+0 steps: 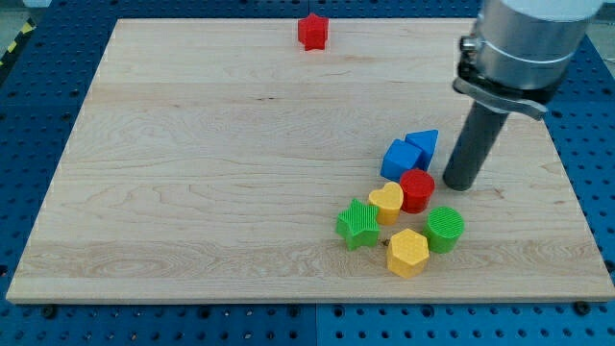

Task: Push the blue triangle above the green star

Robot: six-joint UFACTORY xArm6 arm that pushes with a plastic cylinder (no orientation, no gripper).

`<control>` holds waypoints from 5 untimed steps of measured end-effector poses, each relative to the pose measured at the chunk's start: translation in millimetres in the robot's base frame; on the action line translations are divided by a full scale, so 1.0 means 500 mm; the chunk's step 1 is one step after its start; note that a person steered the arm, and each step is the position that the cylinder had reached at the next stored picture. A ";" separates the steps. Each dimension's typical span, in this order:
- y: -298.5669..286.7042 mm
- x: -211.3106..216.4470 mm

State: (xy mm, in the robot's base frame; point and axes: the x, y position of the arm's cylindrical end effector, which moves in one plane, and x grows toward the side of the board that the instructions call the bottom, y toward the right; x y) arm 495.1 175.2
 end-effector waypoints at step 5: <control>-0.017 -0.067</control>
State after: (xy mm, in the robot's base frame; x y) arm 461.6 166.7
